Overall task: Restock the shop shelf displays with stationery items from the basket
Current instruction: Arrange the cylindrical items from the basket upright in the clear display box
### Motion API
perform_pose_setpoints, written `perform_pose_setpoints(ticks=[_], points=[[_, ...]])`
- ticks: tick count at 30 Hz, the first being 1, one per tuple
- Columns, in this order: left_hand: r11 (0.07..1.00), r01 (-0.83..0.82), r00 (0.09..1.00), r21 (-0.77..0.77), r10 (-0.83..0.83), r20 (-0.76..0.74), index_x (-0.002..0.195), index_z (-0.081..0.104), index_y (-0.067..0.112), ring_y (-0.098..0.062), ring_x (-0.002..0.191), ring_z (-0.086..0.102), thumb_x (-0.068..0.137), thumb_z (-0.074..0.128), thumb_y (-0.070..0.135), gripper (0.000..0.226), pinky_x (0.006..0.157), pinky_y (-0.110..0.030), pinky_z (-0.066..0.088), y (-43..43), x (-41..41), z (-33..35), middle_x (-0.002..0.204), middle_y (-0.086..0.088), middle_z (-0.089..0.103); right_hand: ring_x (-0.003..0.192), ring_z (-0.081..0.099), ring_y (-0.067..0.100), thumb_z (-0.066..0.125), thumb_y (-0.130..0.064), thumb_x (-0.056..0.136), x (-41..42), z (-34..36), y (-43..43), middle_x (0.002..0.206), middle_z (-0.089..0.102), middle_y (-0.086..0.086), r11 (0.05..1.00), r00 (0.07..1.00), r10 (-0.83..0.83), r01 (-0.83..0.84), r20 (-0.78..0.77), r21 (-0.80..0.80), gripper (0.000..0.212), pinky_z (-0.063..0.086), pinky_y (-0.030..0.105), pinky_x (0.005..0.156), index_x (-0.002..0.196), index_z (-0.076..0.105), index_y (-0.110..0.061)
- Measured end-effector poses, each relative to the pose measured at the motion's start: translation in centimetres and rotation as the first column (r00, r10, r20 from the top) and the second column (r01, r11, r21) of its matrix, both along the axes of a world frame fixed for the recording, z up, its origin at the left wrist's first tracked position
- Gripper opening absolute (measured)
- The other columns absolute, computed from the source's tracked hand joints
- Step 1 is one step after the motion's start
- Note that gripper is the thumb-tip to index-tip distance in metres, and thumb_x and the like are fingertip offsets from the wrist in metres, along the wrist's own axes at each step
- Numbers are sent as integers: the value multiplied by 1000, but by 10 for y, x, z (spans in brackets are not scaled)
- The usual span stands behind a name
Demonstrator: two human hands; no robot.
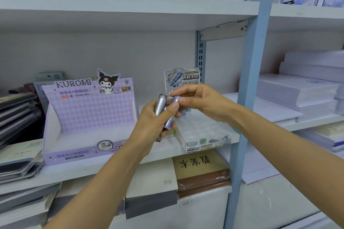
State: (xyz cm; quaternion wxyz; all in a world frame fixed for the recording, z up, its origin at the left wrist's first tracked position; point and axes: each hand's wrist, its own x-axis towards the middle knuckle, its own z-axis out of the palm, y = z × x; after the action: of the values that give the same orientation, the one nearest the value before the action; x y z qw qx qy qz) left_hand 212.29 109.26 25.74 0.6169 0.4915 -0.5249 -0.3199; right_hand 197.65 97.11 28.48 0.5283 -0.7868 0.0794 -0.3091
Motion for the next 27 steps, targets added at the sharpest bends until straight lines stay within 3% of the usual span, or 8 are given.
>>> perform_pose_setpoints(ticks=[5,9,13,17,20,23,27], points=[[999,4,996,43,-1,-87,101,67,16,-15,53,48,99,51,29,21,42,-22,34,-2,6,-1,83,-9,71,85,71,20,66,-9,86,-4,2,-3,97,72,12,981,974,-179,166,138,101,20,56,24,74,105,67,-2],[1000,-4,987,27,8,-160,105,64,13,-8,65,63,99,51,18,15,51,-20,49,-3,9,-2,83,-4,75,88,70,21,64,-4,89,-9,5,-8,102,69,15,957,930,-283,258,234,129,17,56,23,73,106,67,-2],[999,-30,988,-19,27,-154,104,64,18,-6,71,66,99,51,20,14,53,-18,51,-3,10,-4,78,2,73,90,70,22,63,-7,91,-11,6,-9,106,67,20,943,918,-329,306,223,131,14,55,23,74,104,66,-6],[995,-93,990,-19,90,-106,101,65,20,-9,62,62,98,54,28,14,46,-16,43,-4,7,-4,80,1,71,82,71,20,63,-9,90,-11,7,-6,86,72,6,933,923,-348,323,164,161,4,56,22,70,95,64,-8],[995,-103,993,-17,102,-57,98,67,17,-9,50,50,94,60,33,17,44,-18,40,-6,5,-7,66,-4,63,74,70,18,64,-8,90,-13,10,-2,80,72,6,930,926,-349,321,148,180,4,56,21,68,91,61,-6],[995,-85,993,-49,81,-81,95,66,16,-8,48,52,86,71,24,13,43,-17,41,-6,1,-9,55,0,58,71,70,17,65,-9,89,-15,13,2,80,72,10,926,924,-360,336,132,174,8,56,22,67,89,58,-5],[993,-99,991,-61,92,-95,97,67,12,-6,44,51,86,72,19,14,42,-16,39,-9,-3,-9,56,-3,58,65,68,18,66,-10,88,-13,12,8,77,71,10,930,927,-352,331,126,161,13,56,21,63,94,57,-3]])
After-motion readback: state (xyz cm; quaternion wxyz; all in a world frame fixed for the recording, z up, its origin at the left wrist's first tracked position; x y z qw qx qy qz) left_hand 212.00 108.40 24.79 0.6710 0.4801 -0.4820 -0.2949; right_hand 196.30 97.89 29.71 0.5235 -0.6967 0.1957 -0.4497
